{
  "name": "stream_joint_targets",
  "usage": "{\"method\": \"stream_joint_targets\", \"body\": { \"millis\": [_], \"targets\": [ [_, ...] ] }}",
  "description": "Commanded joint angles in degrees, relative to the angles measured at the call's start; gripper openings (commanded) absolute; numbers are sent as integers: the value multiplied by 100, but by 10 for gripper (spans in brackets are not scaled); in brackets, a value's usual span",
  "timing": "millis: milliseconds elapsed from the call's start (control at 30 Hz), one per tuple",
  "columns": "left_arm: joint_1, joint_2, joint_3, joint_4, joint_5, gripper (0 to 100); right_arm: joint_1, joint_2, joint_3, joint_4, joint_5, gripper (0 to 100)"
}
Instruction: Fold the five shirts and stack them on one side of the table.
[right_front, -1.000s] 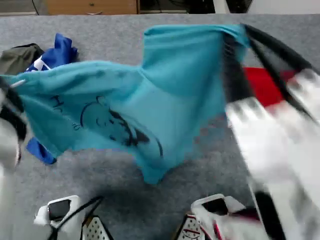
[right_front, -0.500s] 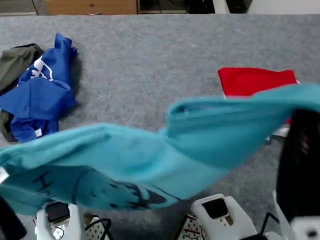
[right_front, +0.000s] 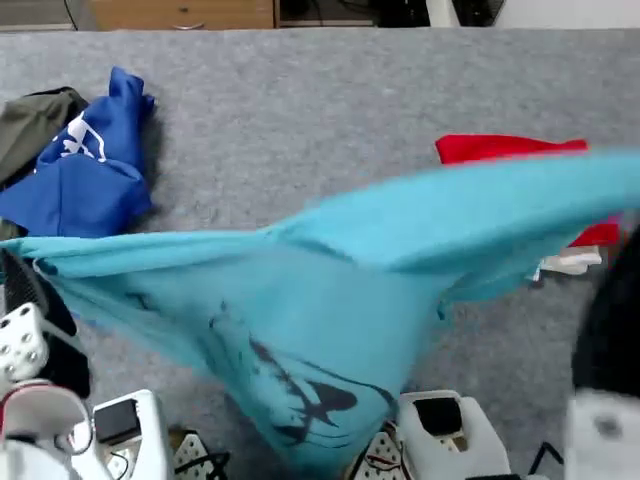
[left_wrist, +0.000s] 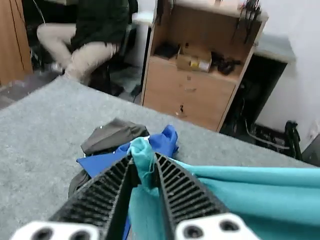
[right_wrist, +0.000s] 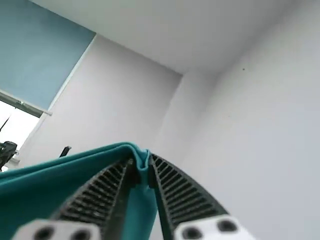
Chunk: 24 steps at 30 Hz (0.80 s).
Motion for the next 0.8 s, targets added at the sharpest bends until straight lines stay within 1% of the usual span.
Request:
{"method": "stream_joint_targets", "body": {
  "millis": [0, 133, 300, 400, 500, 600, 767],
  "targets": [
    [-70, -4, 70, -132, -44, 19, 101, 13, 189, -220, 62, 3],
    [-18, -4, 26, -132, -44, 19, 101, 22, 426, -229, 62, 3],
    [624, -4, -308, -88, -53, 19, 101, 22, 646, -237, 70, 4],
    [844, 57, -475, -97, -53, 19, 101, 22, 734, -229, 70, 4],
    [897, 57, -738, -79, -53, 19, 101, 4, 743, -202, 70, 4],
    [897, 92, -1415, 176, -53, 19, 101, -4, 690, -202, 79, 4],
    [897, 664, -2163, 571, -53, 19, 136, -22, 681, -193, 79, 4]
  ]
}}
